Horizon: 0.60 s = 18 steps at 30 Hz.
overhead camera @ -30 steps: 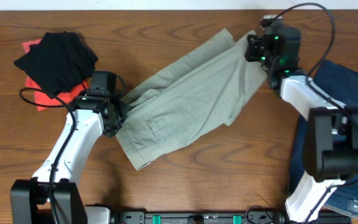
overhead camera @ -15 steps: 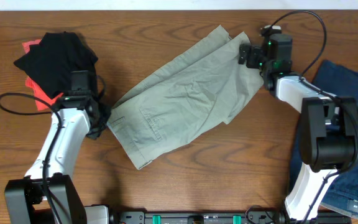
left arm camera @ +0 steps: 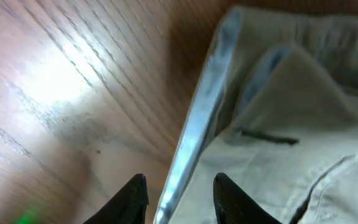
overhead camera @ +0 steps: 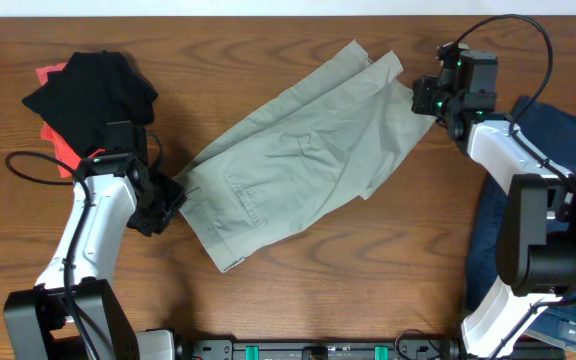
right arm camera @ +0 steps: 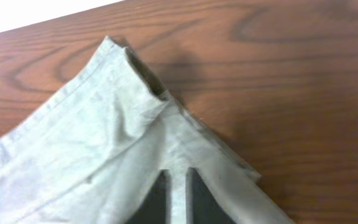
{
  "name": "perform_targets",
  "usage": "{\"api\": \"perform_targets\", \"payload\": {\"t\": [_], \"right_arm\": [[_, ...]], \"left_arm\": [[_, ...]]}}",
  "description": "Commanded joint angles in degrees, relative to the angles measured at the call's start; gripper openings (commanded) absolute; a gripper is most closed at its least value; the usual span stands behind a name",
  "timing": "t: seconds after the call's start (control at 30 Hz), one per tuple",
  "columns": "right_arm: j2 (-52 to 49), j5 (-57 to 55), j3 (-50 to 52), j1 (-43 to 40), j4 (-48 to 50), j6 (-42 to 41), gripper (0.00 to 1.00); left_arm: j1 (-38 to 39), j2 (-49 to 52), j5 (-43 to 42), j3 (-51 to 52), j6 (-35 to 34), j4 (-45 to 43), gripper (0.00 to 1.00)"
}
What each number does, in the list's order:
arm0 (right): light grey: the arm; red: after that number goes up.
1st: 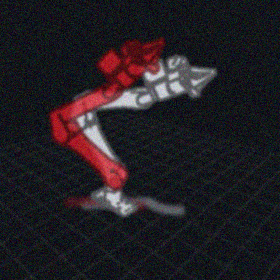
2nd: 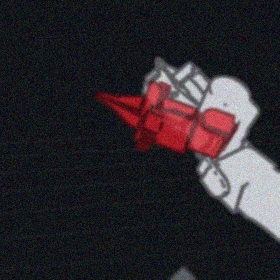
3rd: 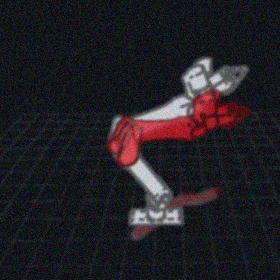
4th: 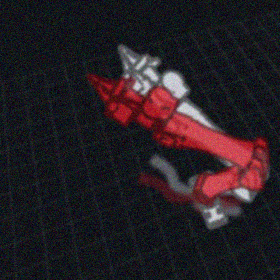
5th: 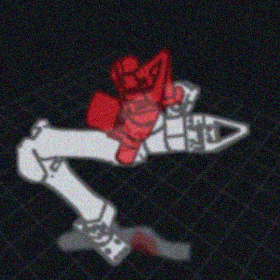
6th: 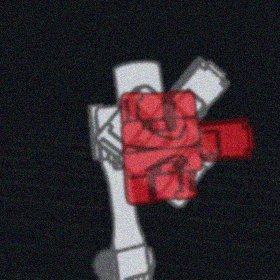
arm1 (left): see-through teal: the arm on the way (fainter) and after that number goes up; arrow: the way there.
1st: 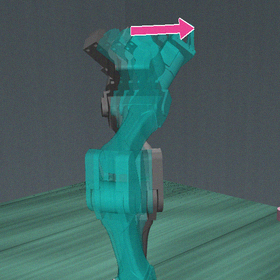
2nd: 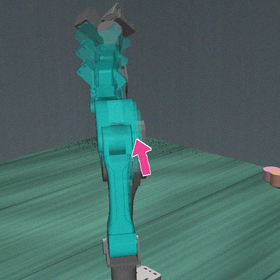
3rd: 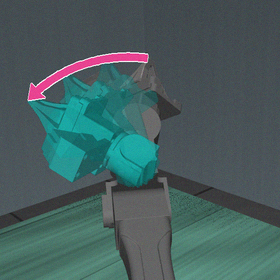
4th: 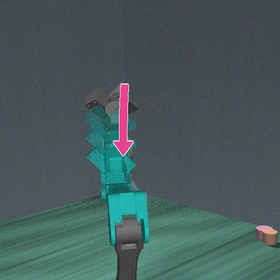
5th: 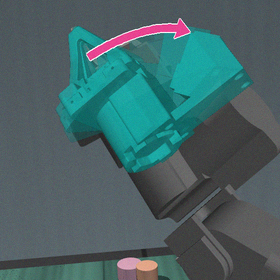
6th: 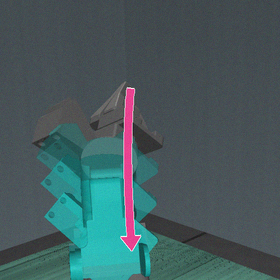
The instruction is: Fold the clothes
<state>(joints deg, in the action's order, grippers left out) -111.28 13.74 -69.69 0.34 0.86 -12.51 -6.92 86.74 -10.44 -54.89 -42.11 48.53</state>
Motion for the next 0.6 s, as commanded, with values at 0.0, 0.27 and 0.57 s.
{"api": "perform_targets", "payload": {"t": [0.0, 0.27, 0.57], "right_arm": [[-1.4, 0.9, -0.8, 2.3, 0.2, 0.3, 0.01], [-9.2, -0.2, -0.8, 6.0, 9.9, 0.1, 0.01], [-20.5, -0.2, -6.5, 8.7, 26.9, -9.5, 0.08]], "left_arm": [[-0.1, 0.2, -1.8, -0.4, 3.7, 0.6, 0.37], [-0.1, 0.2, -1.8, -0.4, 4.0, 0.5, 0.37], [-0.1, 0.2, -1.8, -0.4, 4.0, 0.5, 0.37]]}}
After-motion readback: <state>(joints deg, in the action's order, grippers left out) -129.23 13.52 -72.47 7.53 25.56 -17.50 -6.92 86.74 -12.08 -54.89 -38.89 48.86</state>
